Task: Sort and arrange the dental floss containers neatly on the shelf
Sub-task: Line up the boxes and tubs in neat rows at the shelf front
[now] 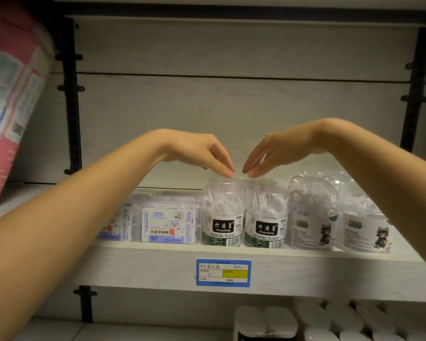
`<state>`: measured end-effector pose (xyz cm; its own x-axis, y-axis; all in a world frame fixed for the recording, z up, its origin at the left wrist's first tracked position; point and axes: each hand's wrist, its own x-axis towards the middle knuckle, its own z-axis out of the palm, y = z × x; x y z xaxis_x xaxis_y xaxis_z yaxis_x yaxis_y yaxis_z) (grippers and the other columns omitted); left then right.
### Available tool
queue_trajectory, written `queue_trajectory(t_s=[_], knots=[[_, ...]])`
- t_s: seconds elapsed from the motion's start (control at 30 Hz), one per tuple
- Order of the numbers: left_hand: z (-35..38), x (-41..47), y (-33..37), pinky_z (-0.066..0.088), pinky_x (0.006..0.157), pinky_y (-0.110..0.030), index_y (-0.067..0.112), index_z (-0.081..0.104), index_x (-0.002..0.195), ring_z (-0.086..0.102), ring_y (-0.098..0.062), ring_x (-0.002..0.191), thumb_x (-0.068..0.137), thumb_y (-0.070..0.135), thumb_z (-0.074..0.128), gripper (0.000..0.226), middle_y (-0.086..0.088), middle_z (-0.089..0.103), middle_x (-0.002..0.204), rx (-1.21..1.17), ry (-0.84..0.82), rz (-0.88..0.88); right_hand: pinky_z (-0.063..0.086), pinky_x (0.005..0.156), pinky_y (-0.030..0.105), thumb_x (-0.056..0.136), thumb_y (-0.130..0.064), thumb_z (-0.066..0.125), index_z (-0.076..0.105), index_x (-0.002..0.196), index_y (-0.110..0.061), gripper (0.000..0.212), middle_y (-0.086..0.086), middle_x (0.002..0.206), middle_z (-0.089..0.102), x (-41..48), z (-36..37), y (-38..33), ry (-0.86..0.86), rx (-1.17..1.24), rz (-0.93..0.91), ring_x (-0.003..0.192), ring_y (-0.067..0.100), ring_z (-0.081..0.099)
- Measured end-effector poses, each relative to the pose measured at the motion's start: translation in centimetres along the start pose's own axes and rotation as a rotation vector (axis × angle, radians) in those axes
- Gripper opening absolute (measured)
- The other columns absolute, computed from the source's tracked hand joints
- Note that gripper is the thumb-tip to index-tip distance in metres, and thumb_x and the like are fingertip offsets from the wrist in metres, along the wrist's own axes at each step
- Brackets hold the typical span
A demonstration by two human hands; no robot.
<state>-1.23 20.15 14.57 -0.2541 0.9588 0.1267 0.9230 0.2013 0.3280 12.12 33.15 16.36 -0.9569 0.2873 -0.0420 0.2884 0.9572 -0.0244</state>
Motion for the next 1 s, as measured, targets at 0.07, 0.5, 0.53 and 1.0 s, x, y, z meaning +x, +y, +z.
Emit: queue_trajectory(t_s=[0.07, 0.5, 0.53, 1.0], knots=[[0.1, 0.3, -0.3, 0.035, 0.086, -0.013, 0.025, 0.059, 0.126, 0.053, 0.004, 0.098, 0.088, 0.035, 0.059, 0.039, 0.023, 0.06, 0.103, 0.014, 0.018, -0.042, 0.031, 0.108, 0.032, 0.089, -0.04, 0.053, 0.053, 0.128, -0.031, 0.04, -0.009, 0.131, 0.055, 0.5, -0.1, 0.2, 0.041, -0.026, 0.04, 0.119, 0.012, 0.052], [0.7, 1.4, -1.0, 0.035, 0.103, -0.025, 0.02, 0.055, 0.13, 0.045, -0.008, 0.125, 0.092, 0.031, 0.054, 0.04, 0.006, 0.054, 0.135, 0.02, -0.088, -0.122, 0.032, 0.107, 0.033, 0.093, -0.033, 0.05, 0.052, 0.131, -0.021, 0.041, -0.005, 0.132, 0.056, 2.0, 0.7, 0.1, -0.051, -0.083, 0.093, 0.111, 0.017, 0.06], [0.7, 1.0, -0.9, 0.033, 0.102, -0.022, 0.02, 0.055, 0.131, 0.045, -0.007, 0.125, 0.093, 0.032, 0.053, 0.04, 0.007, 0.053, 0.136, 0.03, -0.073, -0.114, 0.032, 0.107, 0.032, 0.093, -0.034, 0.049, 0.052, 0.131, -0.022, 0.041, -0.006, 0.134, 0.054, 2.0, 0.7, 0.1, -0.049, -0.09, 0.091, 0.115, 0.017, 0.057], [2.8, -15.3, -8.2, 0.022, 0.106, -0.023, 0.021, 0.039, 0.141, 0.032, -0.004, 0.13, 0.096, 0.038, 0.041, 0.048, 0.007, 0.037, 0.147, -0.401, 0.767, -0.42, 0.035, 0.101, 0.027, 0.06, -0.07, 0.049, 0.041, 0.136, -0.029, 0.087, -0.013, 0.141, 0.045, -0.2, 2.2, -9.6, 0.076, -0.095, -0.267, 0.126, 0.007, 0.044]])
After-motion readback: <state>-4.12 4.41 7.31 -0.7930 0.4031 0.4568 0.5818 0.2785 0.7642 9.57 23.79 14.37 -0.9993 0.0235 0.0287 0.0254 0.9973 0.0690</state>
